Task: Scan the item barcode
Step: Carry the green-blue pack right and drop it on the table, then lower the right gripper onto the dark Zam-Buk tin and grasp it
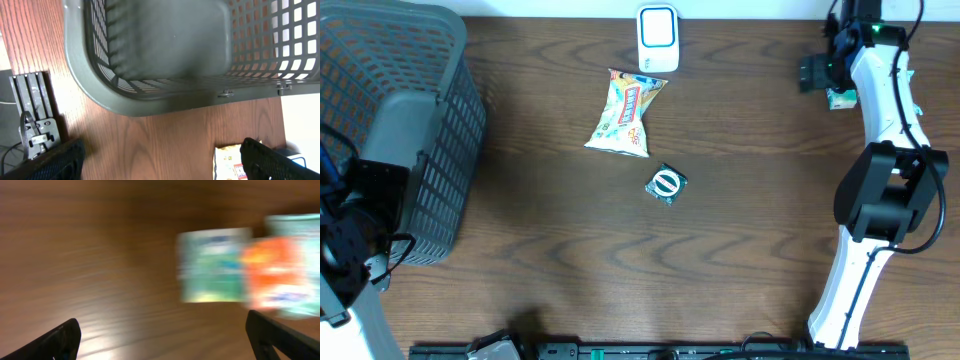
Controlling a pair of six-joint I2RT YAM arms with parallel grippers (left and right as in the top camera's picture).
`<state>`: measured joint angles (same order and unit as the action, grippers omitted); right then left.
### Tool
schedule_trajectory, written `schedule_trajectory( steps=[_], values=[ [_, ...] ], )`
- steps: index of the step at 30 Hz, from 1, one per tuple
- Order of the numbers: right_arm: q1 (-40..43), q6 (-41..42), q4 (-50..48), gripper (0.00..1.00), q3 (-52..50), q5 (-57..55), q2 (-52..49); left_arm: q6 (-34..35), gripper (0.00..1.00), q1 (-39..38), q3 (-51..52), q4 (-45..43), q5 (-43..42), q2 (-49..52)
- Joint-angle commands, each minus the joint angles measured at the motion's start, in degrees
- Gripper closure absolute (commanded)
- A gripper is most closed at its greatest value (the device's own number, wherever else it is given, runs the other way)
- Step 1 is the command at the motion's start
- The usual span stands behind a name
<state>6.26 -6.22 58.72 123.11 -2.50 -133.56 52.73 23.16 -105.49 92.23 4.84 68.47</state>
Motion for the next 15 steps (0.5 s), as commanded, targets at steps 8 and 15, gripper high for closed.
schedule_trajectory(
  steps=[8, 15],
  values=[
    [-7.13, -1.81, 19.96, 0.02, 0.13, 43.06, 0.68, 0.31, 0.02, 0.28, -0.37, 2.69, 0.55, 0.00],
    [-17.07, -10.51, 26.49, 0.13, -0.79, 28.13, 0.68, 0.31, 0.02, 0.28, -0.37, 2.69, 0.55, 0.00]
  ],
)
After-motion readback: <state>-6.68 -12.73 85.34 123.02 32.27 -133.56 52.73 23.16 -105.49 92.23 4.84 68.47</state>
